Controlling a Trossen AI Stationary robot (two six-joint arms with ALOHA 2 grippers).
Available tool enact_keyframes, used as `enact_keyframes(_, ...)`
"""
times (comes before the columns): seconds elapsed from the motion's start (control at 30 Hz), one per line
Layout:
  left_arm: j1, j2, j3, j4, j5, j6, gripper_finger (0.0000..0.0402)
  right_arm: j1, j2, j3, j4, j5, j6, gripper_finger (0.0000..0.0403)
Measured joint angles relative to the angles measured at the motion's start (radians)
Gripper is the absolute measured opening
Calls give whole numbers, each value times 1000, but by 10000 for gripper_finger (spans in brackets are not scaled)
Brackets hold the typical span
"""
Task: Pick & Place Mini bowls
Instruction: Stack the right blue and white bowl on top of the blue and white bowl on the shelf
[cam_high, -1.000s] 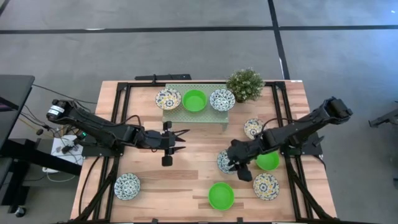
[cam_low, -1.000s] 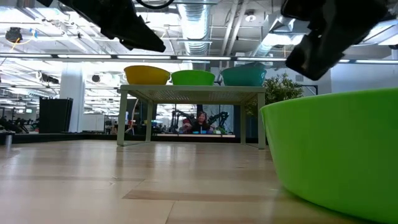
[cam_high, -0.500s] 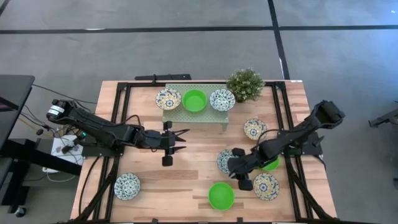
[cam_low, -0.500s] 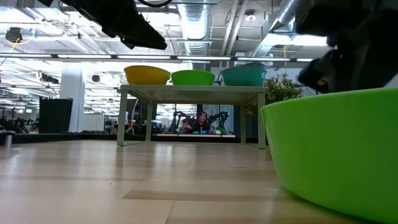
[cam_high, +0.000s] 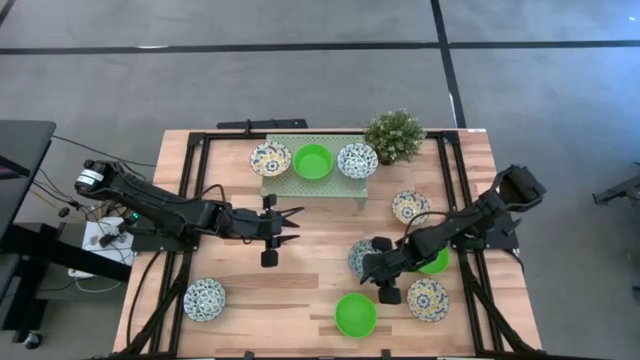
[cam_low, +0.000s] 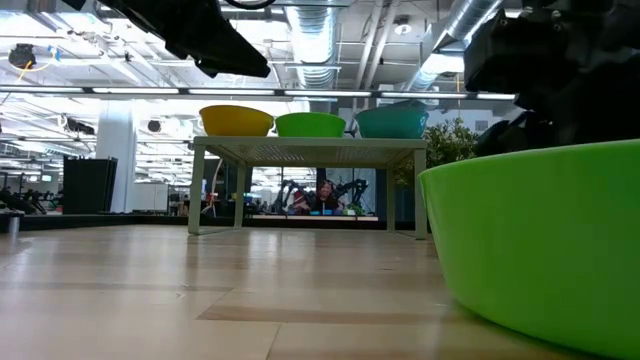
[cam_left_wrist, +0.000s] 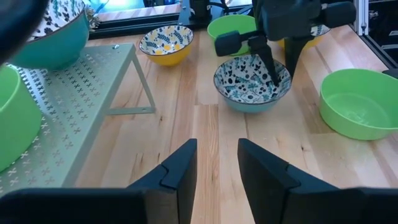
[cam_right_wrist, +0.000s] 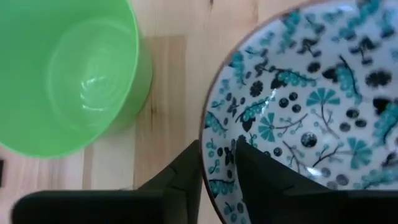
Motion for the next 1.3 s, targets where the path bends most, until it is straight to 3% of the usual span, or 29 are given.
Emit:
enact_keyframes(0.23, 0, 0, 0, 0, 0, 0, 117, -10, -42, 1, -2, 34, -97, 12)
enact_keyframes(0.5, 0, 0, 0, 0, 0, 0, 117, -7, -199, -3, 5, 19, -165, 11)
enact_keyframes(0.8, 0, 0, 0, 0, 0, 0, 117, -28, -402, 23, 8, 258, -419, 14)
enact_keyframes(1.0, 0, 0, 0, 0, 0, 0, 117, -89, -445, 131, -1, 327, -616, 10)
enact_keyframes(1.3, 0, 0, 0, 0, 0, 0, 117, -296, -357, 402, -322, 340, -778, 11)
